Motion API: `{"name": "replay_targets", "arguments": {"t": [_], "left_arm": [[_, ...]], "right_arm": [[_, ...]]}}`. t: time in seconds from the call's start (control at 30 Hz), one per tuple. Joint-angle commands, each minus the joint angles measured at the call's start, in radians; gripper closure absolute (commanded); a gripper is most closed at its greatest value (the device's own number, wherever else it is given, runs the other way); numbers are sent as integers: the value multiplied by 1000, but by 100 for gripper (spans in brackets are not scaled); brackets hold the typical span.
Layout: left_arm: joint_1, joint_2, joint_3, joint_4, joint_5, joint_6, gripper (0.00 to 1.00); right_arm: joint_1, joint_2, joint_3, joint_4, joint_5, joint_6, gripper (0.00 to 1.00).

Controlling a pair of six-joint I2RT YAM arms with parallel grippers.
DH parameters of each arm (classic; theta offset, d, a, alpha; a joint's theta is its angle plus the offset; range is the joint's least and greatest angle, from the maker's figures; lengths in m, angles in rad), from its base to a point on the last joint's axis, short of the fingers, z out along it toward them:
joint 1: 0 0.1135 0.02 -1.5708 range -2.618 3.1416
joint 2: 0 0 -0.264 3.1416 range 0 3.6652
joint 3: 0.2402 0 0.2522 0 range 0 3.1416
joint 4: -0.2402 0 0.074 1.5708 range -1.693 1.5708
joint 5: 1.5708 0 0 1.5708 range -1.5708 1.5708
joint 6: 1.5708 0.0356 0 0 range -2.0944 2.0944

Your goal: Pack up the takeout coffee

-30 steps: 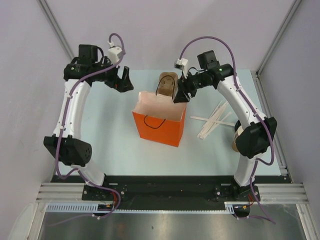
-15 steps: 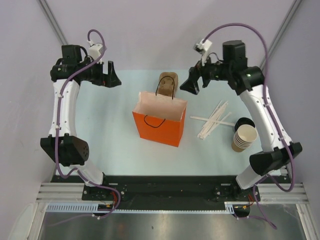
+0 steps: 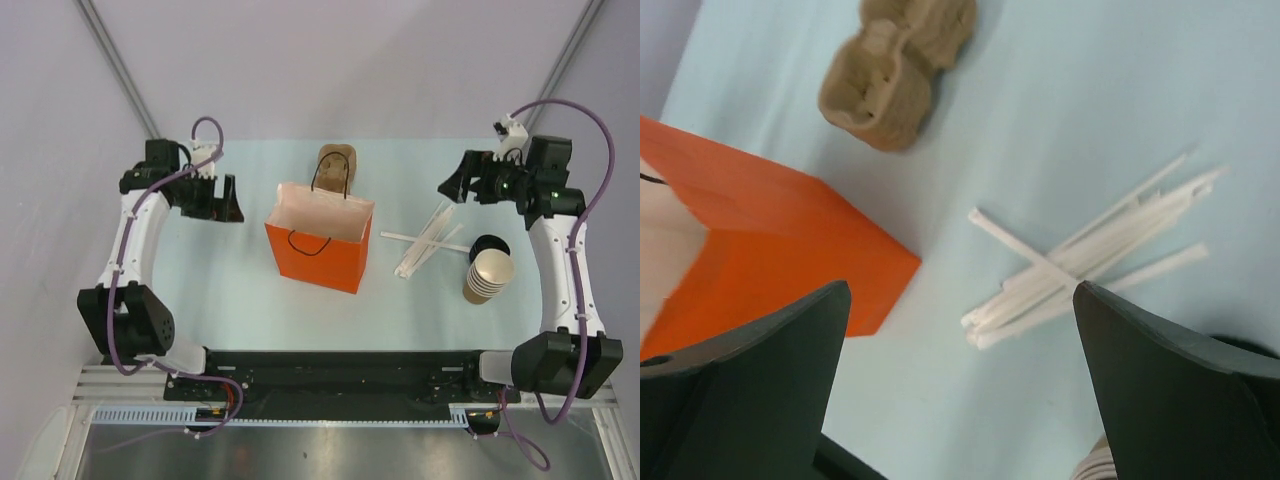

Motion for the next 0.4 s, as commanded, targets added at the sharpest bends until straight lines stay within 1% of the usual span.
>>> {"name": "replay_targets", "arguments": {"t": [0.0,0.1,0.2,0.37], "left_arm": [[6,-112,-174,83,-34,19,1],[6,-167,-291,111,-41,41,1],[6,-210,-353,134,-43,52,0],[4,-256,-371,158,-69,61,0]], "right_arm": [[-16,-99,-111,-28,6,-24,0],[-13,-126,-182,-31,11,-29,0],[-1,-160,-228,-28,23,-39,0],[47,-185,-255,-36,56,-98,0]]}}
